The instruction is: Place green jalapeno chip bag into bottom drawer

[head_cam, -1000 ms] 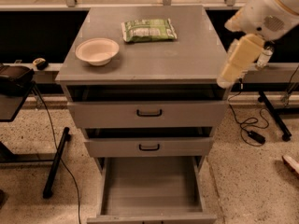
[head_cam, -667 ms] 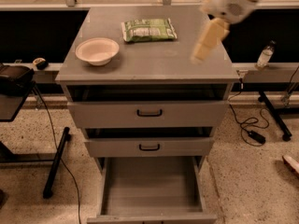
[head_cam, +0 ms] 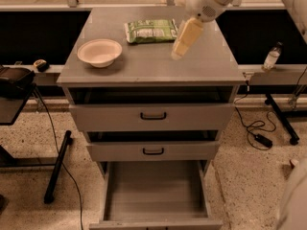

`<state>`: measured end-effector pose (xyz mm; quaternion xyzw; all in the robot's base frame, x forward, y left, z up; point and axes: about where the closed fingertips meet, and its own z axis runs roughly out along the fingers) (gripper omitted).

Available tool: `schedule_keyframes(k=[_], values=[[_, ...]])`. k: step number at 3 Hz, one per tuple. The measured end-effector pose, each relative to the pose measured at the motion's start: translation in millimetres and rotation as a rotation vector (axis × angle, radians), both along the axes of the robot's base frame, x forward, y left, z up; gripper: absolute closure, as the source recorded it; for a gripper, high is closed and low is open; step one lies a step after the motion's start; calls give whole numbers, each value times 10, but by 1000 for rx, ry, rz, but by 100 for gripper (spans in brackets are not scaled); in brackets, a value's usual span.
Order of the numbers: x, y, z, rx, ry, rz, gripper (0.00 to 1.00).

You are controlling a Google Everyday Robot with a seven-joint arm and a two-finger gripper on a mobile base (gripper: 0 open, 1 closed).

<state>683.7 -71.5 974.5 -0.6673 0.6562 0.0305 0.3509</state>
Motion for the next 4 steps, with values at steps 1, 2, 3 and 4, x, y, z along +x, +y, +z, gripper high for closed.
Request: schedule_keyframes(k=[1,2,3,4], values=[[120,-68,-56,39,-44,-34,0],[553,-126,-194,44,-138,-9,0],[956,-119,-211,4,-253,98,0],[1043,-172,-36,-17,-329,134,0]])
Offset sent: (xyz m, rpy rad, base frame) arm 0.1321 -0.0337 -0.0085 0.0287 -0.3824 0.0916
